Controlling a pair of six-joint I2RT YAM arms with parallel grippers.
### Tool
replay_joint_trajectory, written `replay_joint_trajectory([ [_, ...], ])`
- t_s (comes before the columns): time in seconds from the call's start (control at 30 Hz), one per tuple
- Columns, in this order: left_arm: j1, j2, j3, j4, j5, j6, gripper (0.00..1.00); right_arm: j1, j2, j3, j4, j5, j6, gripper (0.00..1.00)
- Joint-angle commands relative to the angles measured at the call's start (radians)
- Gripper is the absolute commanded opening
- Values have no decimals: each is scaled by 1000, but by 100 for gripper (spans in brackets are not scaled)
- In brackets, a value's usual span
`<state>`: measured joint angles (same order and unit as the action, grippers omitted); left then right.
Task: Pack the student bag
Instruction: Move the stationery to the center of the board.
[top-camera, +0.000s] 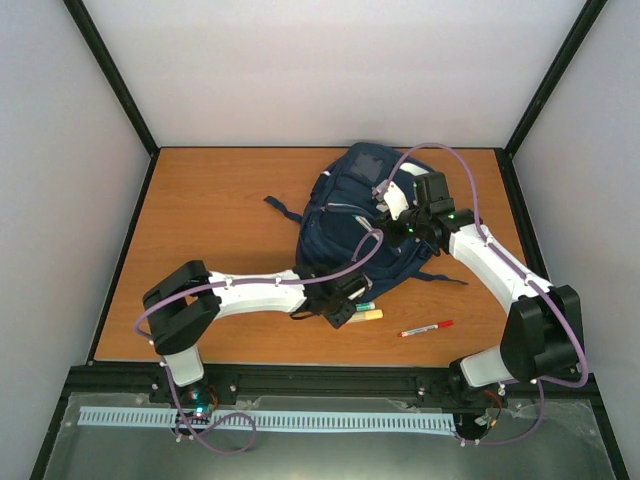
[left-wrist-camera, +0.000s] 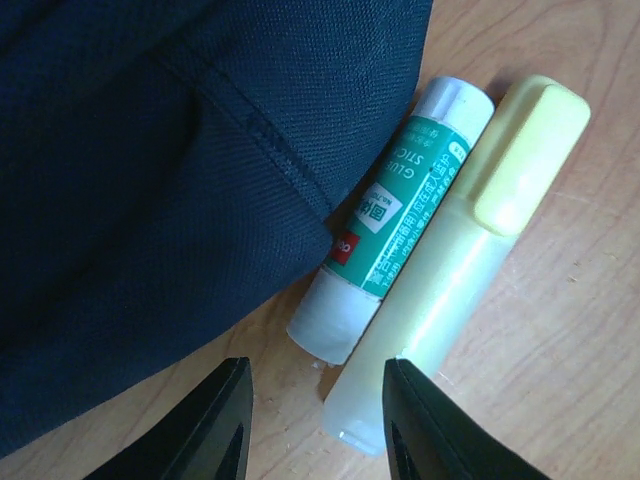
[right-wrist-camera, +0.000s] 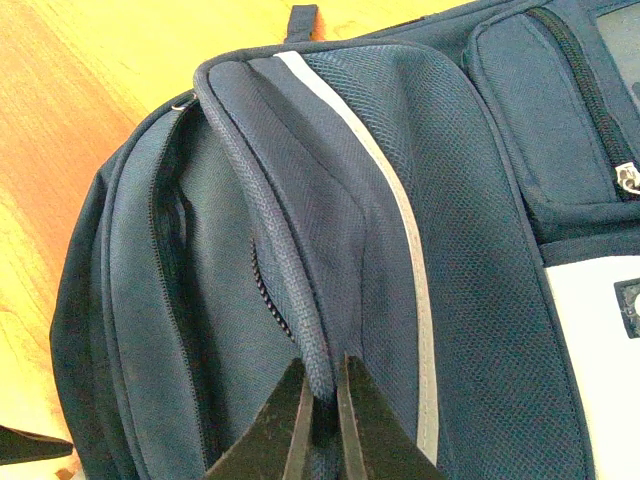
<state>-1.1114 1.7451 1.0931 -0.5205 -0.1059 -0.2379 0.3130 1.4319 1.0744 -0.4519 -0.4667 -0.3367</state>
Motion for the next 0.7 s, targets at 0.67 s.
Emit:
replay_joint_trajectory([
  [0.67,-12,160,119,-26,7,95,34,-28,0,-8,30,-15,-3,3],
])
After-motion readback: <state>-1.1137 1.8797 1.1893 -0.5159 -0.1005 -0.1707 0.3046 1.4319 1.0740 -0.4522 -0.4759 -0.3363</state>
